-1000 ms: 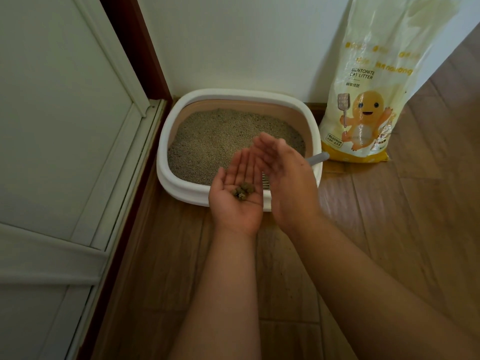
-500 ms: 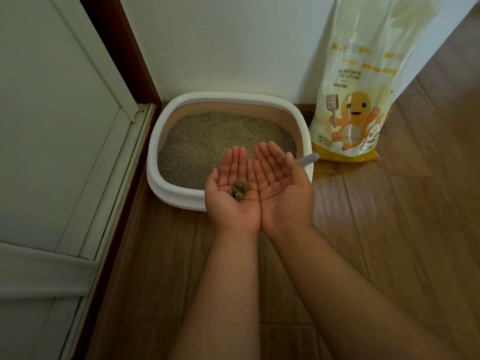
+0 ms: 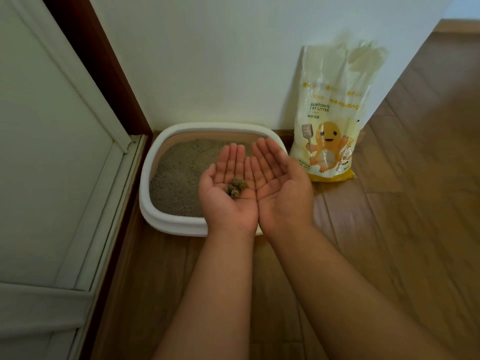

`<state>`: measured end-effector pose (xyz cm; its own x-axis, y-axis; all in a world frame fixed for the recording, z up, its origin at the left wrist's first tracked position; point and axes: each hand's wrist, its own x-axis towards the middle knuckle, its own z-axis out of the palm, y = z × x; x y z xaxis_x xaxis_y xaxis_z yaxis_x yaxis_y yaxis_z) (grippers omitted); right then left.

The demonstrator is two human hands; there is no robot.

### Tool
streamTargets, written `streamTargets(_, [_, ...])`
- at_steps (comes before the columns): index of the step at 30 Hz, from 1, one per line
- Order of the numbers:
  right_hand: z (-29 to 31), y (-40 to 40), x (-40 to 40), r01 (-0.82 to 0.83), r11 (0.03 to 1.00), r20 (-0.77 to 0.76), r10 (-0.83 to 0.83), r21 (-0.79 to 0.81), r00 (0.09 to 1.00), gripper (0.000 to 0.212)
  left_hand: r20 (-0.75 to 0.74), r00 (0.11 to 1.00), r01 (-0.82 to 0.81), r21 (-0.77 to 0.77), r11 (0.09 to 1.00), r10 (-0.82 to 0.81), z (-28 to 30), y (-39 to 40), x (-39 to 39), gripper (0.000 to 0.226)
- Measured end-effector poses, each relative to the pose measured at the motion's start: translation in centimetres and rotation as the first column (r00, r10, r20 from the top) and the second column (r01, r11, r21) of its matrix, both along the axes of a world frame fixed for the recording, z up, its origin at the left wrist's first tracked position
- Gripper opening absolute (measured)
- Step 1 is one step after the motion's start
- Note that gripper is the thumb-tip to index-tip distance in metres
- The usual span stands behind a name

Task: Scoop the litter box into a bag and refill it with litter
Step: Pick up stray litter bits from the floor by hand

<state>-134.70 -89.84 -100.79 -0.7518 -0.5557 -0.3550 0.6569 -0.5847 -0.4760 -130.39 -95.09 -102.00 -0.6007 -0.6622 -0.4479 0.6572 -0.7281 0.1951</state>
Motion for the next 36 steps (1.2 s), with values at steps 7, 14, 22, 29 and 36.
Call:
streamTargets(7, [6.5, -0.1, -2.1, 0.028, 0.999, 0.033, -0.028, -0.026, 0.999, 0.036, 0.027, 1.000, 0.018, -0.045, 0.999, -0.017, 7.1, -0.2, -1.9, 0.043])
streamTargets(14, [14.3, -0.2, -3.2, 0.037, 0.997, 0.020, -0.035, -0.063, 0.999, 0.036, 0.044, 0.999, 0.003, -0.053, 0.999, -0.001, 15.0, -0.1, -2.9, 0.043])
streamTargets(22, [29.7, 0.4, -3.6, 0.021, 0.999, 0.033, -0.020, -0.029, 0.999, 0.032, 0.058, 0.998, 0.021, -0.044, 0.999, -0.019, 30.4, 0.7, -3.1, 0.044])
streamTargets(29, [52.1, 0.9, -2.5, 0.020, 1.000, 0.019, -0.020, 0.007, 1.000, 0.030, 0.054, 0.998, -0.026, -0.021, 0.999, 0.027, 52.8, 1.3, -2.1, 0.052])
streamTargets(36, [76.3, 3.8, -0.9, 0.006, 1.000, -0.018, -0.006, 0.019, 1.000, 0.030, 0.066, 0.997, -0.033, -0.046, 0.998, 0.036, 76.8, 4.0, -0.5, 0.047])
